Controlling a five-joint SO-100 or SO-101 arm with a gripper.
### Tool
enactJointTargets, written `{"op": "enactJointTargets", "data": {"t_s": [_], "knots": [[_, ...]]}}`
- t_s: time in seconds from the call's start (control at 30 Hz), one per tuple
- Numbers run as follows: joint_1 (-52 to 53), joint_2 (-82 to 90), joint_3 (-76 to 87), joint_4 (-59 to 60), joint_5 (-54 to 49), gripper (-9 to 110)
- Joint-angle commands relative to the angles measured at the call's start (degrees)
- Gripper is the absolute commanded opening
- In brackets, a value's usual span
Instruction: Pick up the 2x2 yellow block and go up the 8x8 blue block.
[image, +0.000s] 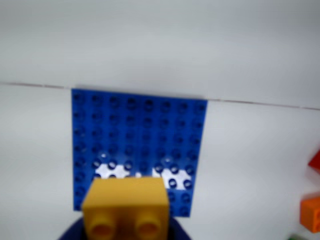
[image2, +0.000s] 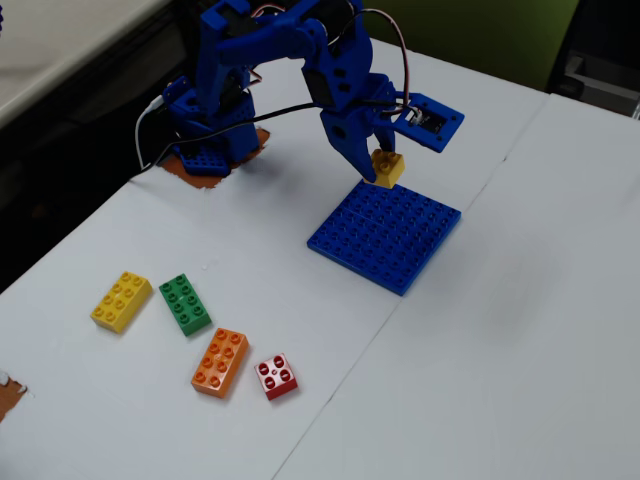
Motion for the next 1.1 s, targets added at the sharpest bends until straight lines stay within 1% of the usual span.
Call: {"op": "enactJointTargets", "data": {"t_s": [0.0,1.07], "knots": [[-0.8,3.5,-0.2,0.4,-0.3,0],[-1.1,3.8,0.1,0.4,-1.0,0]]}}
